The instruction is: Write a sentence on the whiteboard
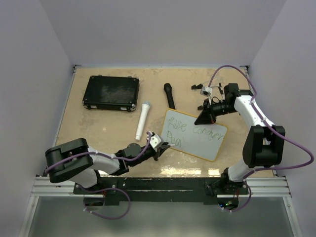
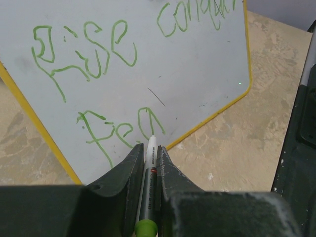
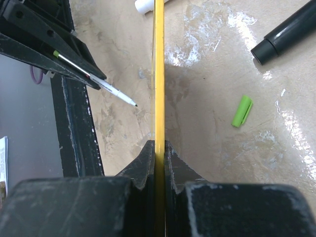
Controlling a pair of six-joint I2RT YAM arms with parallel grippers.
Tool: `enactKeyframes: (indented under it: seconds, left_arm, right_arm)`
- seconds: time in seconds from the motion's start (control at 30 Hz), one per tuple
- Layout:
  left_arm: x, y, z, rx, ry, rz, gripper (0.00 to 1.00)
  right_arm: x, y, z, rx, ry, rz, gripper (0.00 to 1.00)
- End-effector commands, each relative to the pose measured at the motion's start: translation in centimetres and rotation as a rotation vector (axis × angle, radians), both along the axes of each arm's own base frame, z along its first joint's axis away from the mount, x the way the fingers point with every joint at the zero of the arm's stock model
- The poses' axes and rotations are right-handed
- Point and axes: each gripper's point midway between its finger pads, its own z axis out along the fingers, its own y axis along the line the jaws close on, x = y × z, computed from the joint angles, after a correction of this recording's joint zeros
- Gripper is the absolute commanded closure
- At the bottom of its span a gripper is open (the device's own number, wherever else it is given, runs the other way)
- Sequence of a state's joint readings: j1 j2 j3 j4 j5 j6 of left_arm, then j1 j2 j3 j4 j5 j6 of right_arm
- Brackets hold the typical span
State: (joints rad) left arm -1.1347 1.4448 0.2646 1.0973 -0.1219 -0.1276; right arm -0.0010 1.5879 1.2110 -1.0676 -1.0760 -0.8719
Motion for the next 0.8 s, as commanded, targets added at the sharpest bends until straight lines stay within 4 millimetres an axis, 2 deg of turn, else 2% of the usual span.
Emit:
enactKeyframes:
  seconds: [0.0,0.77]
  left_arm:
    - [1.2,-2.2,3.4,-0.081,-0.080,0.004,1.00]
    - [1.9,-4.8,3.7,-0.085,-0.101,-0.024,1.00]
  right_arm:
    - [1.0,0.0,0.4,-0.007,-0.122,0.024,1.00]
    - [1.0,0.0,0.4,-0.008,-0.123,0.022,1.00]
